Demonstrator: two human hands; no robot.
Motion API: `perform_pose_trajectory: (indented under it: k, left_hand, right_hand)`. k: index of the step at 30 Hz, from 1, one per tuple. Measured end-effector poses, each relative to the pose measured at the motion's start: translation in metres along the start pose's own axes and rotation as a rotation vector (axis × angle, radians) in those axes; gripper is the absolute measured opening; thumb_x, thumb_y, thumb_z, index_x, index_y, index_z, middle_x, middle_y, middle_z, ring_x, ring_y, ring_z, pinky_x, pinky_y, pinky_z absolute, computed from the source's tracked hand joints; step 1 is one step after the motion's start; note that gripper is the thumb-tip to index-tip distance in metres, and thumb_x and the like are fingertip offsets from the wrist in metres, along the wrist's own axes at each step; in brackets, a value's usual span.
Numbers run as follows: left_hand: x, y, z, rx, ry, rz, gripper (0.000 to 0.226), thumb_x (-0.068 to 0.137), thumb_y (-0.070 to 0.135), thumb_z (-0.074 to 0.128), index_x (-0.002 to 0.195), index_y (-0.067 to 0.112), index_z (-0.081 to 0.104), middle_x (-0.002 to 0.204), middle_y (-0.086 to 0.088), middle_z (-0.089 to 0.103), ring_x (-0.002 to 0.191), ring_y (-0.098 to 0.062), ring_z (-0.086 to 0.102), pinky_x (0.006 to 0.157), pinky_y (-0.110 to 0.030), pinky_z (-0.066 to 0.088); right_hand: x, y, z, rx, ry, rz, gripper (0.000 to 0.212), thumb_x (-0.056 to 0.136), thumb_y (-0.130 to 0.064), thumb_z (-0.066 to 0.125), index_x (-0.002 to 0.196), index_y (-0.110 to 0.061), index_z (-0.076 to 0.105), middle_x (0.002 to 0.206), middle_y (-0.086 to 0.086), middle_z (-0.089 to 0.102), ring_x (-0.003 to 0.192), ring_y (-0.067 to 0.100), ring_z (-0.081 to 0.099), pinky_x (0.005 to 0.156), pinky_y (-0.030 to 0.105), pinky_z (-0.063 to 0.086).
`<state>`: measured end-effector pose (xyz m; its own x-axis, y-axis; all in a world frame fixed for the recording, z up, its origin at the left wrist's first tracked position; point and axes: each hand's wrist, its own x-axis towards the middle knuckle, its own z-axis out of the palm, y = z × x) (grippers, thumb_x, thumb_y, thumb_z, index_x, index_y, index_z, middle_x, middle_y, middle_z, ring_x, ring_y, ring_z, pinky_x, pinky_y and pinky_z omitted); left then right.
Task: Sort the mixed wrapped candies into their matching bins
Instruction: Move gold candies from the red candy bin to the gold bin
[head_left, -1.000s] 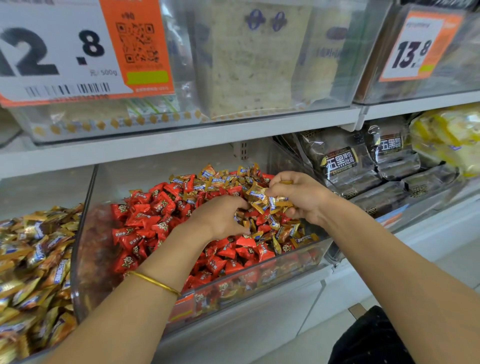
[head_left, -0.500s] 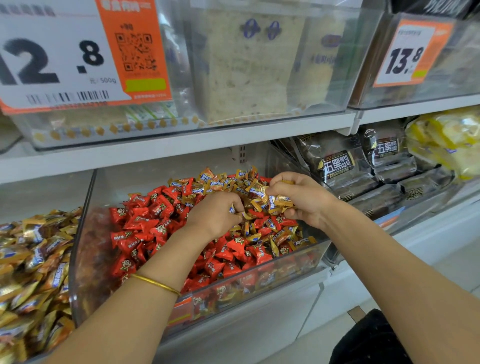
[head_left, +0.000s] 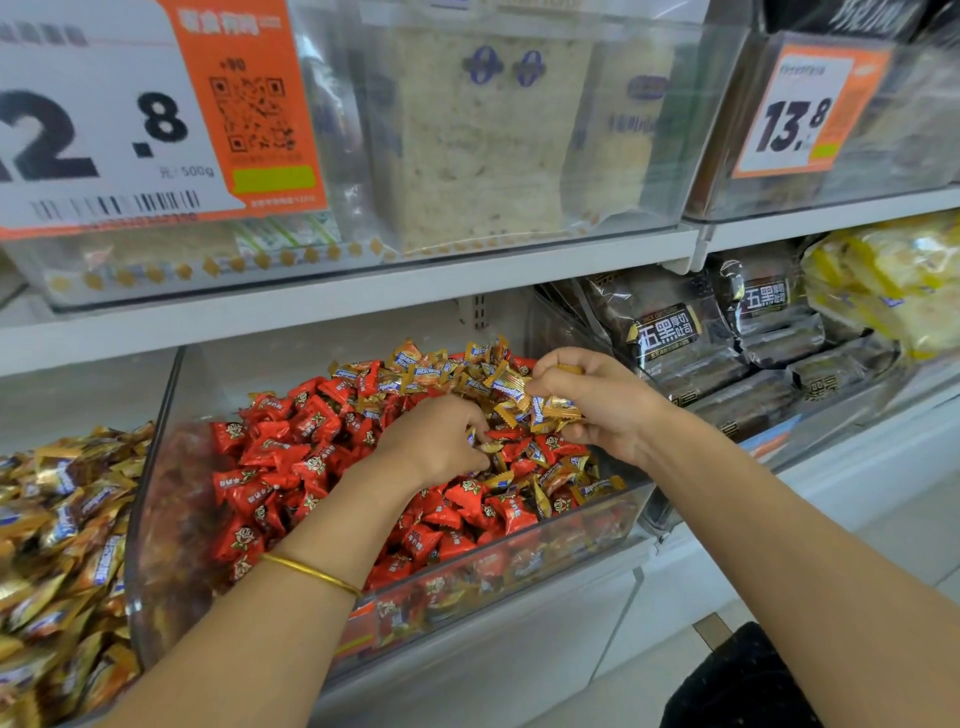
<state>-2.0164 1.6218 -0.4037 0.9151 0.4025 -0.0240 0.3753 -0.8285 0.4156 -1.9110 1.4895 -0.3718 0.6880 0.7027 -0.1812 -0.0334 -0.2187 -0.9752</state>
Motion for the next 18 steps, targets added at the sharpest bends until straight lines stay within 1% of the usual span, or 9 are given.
perform_pose_trajectory:
  k: [4,7,8,9,11,12,14,15,18]
  left_hand:
    - [-0.001,-0.001,-0.006,-0.067,0.098,-0.016,0.023,0.081,0.024,0.071,0.103,0.016,0.067,0.127,-0.003,0.058,0.111,-0.021,0.056,0.093,-0.034,0.045]
    - [-0.008,0.000,-0.021,-0.214,0.181,-0.038,0.024,0.083,0.023,0.069,0.106,0.015,0.067,0.126,-0.004,0.059,0.111,-0.023,0.057,0.089,-0.026,0.042]
    - [-0.011,0.000,-0.026,-0.278,0.207,-0.053,0.025,0.084,0.023,0.069,0.107,0.014,0.067,0.119,-0.005,0.062,0.104,-0.023,0.061,0.082,-0.023,0.043]
    - [-0.015,0.000,-0.032,-0.341,0.223,-0.068,0.025,0.084,0.023,0.069,0.107,0.014,0.067,0.105,-0.004,0.065,0.089,-0.021,0.064,0.072,-0.019,0.043]
    - [-0.024,-0.001,-0.044,-0.447,0.237,-0.097,0.027,0.084,0.024,0.069,0.109,0.014,0.066,0.071,0.000,0.061,0.058,-0.010,0.058,0.055,-0.015,0.040]
    - [-0.028,-0.002,-0.048,-0.482,0.240,-0.114,0.026,0.084,0.023,0.068,0.109,0.014,0.065,0.061,0.000,0.057,0.047,-0.004,0.053,0.049,-0.014,0.037]
    - [-0.038,-0.003,-0.056,-0.531,0.243,-0.145,0.023,0.085,0.021,0.068,0.107,0.014,0.065,0.055,0.001,0.054,0.033,0.002,0.043,0.037,-0.010,0.030]
    - [-0.043,-0.002,-0.060,-0.545,0.246,-0.153,0.023,0.085,0.020,0.068,0.107,0.013,0.065,0.056,0.003,0.053,0.030,0.003,0.042,0.035,-0.010,0.027]
    - [-0.067,-0.003,-0.075,-0.553,0.225,-0.181,0.024,0.084,0.021,0.068,0.106,0.013,0.063,0.060,0.001,0.056,0.037,0.000,0.049,0.035,-0.012,0.028]
  right_hand:
    - [-0.001,-0.001,0.000,0.014,-0.002,-0.008,0.019,0.081,-0.008,0.066,0.069,-0.021,0.057,0.083,-0.004,0.051,0.072,0.012,0.042,0.045,0.021,0.033]
    - [-0.001,-0.002,-0.001,0.049,0.000,-0.015,0.020,0.080,-0.008,0.066,0.068,-0.021,0.058,0.081,-0.003,0.050,0.069,0.013,0.041,0.044,0.021,0.033]
    - [-0.001,-0.002,-0.001,0.061,0.002,-0.017,0.021,0.081,-0.008,0.066,0.067,-0.022,0.058,0.082,-0.002,0.050,0.071,0.014,0.042,0.045,0.021,0.034]
    - [-0.002,-0.003,-0.001,0.071,0.001,-0.019,0.021,0.081,-0.008,0.066,0.067,-0.022,0.059,0.083,-0.002,0.050,0.074,0.015,0.042,0.047,0.021,0.034]
    - [-0.004,-0.004,0.000,0.079,-0.008,-0.023,0.021,0.082,-0.008,0.066,0.067,-0.022,0.058,0.083,-0.003,0.050,0.077,0.016,0.042,0.048,0.022,0.034]
    - [-0.005,-0.006,0.000,0.080,-0.018,-0.025,0.021,0.082,-0.008,0.065,0.068,-0.022,0.058,0.083,-0.004,0.050,0.077,0.014,0.042,0.047,0.022,0.034]
    - [-0.009,-0.008,0.004,0.083,-0.052,-0.036,0.021,0.083,-0.008,0.064,0.069,-0.023,0.058,0.083,-0.007,0.050,0.078,0.012,0.041,0.047,0.022,0.035]
    - [-0.012,-0.010,0.005,0.084,-0.073,-0.044,0.021,0.083,-0.008,0.064,0.070,-0.023,0.057,0.083,-0.007,0.049,0.078,0.011,0.041,0.048,0.022,0.035]
    - [-0.024,-0.017,0.016,0.095,-0.137,-0.073,0.022,0.083,-0.008,0.063,0.070,-0.023,0.057,0.083,-0.008,0.048,0.077,0.009,0.039,0.046,0.021,0.034]
